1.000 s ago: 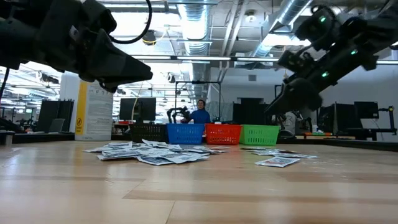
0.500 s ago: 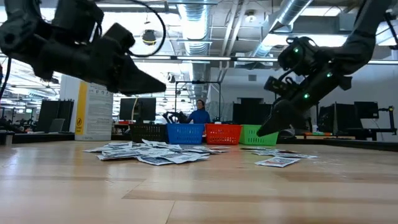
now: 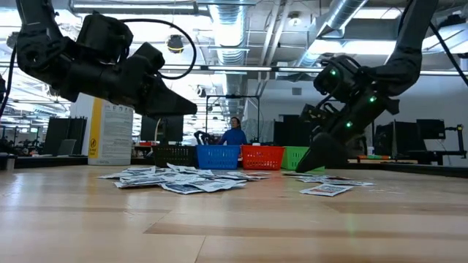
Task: Pick & Place First Aid Supplies
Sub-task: Put the orange ointment pack into the black bin
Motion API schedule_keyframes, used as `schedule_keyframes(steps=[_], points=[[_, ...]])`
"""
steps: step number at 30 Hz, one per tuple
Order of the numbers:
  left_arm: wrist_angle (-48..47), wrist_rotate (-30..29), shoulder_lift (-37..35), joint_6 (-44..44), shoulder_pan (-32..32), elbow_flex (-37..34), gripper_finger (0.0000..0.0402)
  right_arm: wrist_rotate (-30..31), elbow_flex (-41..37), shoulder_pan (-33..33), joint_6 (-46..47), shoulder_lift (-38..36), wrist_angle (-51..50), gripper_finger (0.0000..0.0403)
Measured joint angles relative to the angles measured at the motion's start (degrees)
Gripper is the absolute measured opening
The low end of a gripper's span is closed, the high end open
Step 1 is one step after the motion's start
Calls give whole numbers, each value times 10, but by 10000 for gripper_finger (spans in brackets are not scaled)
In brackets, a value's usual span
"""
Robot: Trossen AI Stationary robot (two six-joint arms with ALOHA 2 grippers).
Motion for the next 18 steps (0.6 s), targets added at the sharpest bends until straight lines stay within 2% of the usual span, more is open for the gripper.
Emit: schedule_keyframes(steps=[18], points=[[3, 0, 0, -47, -10, 0, 93, 0, 5, 7, 1, 5, -34, 122]])
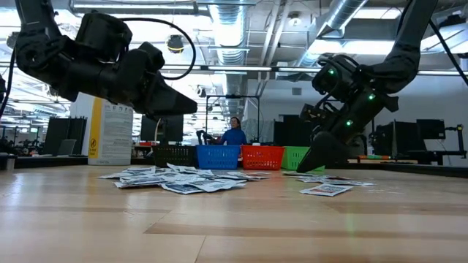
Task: Pick & Place First Aid Supplies
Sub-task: Put the orange ointment pack into the black bin
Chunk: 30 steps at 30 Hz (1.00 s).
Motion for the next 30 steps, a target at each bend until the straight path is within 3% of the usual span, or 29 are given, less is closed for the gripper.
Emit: schedule_keyframes(steps=[9, 23, 30], points=[[0, 0, 0, 0, -9, 0, 93, 0, -1, 0, 0, 1, 2, 118], [0, 0, 0, 0, -9, 0, 93, 1, 0, 0, -3, 1, 3, 10], [0, 0, 0, 0, -9, 0, 93, 1, 14, 1, -6, 1, -13, 3]])
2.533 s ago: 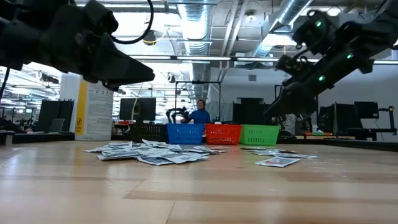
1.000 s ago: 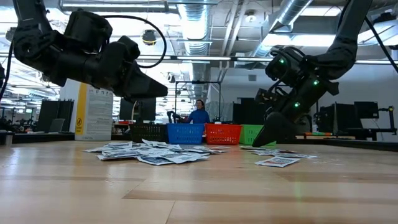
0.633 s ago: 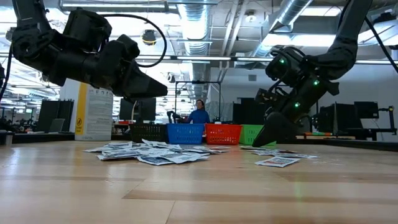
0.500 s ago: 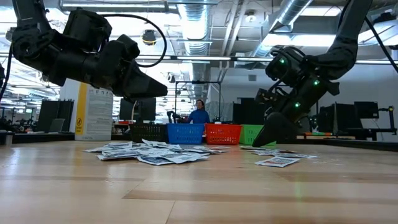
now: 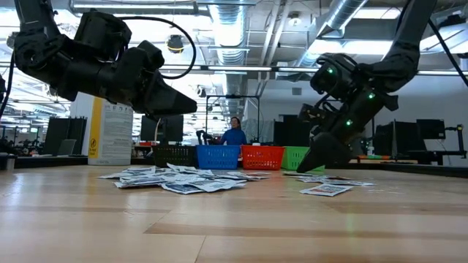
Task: Pick & Place First Aid Supplies
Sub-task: Put the orange ointment pack into the black bin
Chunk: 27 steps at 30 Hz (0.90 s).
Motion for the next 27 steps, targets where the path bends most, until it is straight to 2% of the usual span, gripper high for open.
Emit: schedule_keyframes(steps=[6, 18, 22, 27], points=[[0, 0, 0, 0, 0, 0, 93, 3, 2, 11, -11, -25, -10, 2], [0, 0, 0, 1, 0, 0, 93, 2, 2, 53, -10, -194, -74, 1], [0, 0, 0, 0, 0, 0, 93, 2, 3, 69, -9, -217, -95, 3], [0, 0, 0, 0, 0, 0, 93, 2, 3, 74, 10, -210, -95, 23]])
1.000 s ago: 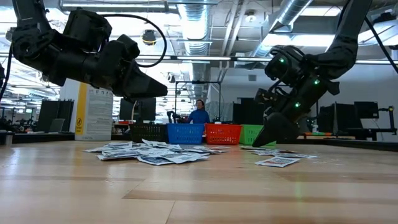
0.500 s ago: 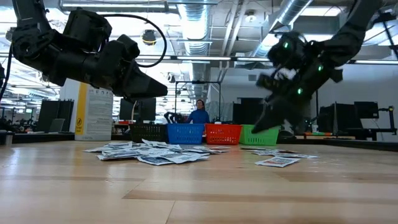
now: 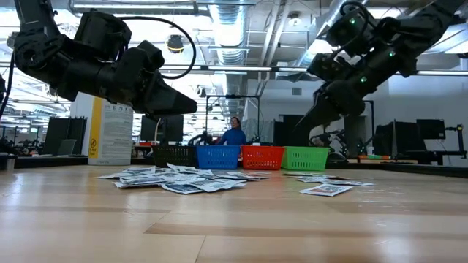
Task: Pick & Place First Aid Supplies
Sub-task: Put the orange ointment pack into the black bin
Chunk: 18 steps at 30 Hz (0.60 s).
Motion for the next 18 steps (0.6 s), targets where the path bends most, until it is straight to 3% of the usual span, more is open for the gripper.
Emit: schedule_keyframes(steps=[10, 18], points=[[0, 0, 0, 0, 0, 0, 93, -1, 1, -5, -5, 111, 66, 112], [0, 0, 0, -1, 0, 0, 93, -1, 1, -15, -20, 183, 103, 126]])
